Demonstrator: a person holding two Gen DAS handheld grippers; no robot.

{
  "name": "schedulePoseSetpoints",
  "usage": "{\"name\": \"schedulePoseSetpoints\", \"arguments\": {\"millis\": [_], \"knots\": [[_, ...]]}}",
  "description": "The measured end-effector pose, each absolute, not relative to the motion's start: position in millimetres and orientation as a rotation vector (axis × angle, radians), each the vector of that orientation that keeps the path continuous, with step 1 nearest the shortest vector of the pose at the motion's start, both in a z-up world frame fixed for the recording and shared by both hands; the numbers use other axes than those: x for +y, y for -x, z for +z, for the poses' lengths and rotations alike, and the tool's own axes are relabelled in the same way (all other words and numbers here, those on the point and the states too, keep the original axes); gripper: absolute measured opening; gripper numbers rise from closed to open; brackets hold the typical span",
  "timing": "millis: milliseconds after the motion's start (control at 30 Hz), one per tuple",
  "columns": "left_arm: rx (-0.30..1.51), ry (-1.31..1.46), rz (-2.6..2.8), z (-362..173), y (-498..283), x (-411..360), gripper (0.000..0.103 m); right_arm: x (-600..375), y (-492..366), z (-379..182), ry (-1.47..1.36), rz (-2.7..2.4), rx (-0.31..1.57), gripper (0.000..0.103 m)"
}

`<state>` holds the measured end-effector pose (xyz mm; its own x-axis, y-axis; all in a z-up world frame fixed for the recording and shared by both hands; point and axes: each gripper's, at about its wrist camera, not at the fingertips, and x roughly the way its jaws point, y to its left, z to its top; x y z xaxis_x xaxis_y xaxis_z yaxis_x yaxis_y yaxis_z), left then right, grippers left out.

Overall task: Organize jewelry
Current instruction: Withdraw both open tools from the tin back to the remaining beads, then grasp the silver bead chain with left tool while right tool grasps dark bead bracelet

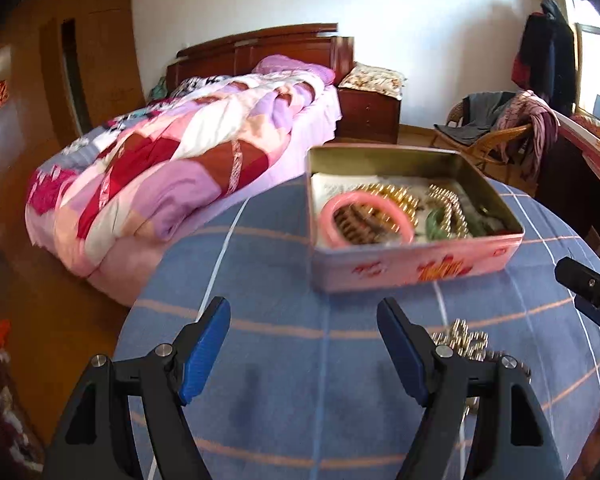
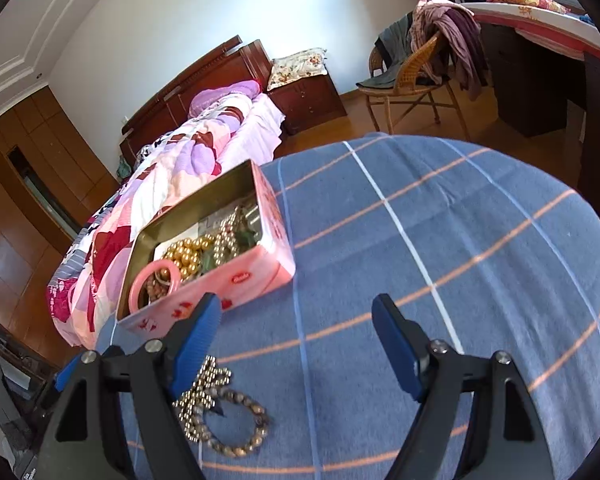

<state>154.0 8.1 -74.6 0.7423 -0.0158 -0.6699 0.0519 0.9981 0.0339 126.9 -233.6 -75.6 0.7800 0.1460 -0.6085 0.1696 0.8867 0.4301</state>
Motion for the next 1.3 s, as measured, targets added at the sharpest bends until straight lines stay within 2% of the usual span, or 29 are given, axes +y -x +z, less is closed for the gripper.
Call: {"name": "schedulePoseSetpoints", "arguments": {"millis": [433,500,633,1300], "knots": [[0.793,-0.077,-0.092,-86.4,-124.5,9.2,0.076,-213.7,-112.8,-86.9,-0.418,0.038,0.753,0.071],[0.799,-0.078,-0.093,-87.1,-123.3,9.4,0.076,-209.8,-110.4,-90.0,-0.398,0.046,0.789,0.068],[0.794,-0.084,-0.078,-87.2,-119.7,8.6,0.076,-198.5,-108.4,-98.0,-0.325,0.053,0.86,0.054],[0.79,-0.141,-0.067,-87.5,-102.7,-5.5,0.076,-165.0,-105.0,-101.5,-0.11,0.025,0.894,0.051]]}}
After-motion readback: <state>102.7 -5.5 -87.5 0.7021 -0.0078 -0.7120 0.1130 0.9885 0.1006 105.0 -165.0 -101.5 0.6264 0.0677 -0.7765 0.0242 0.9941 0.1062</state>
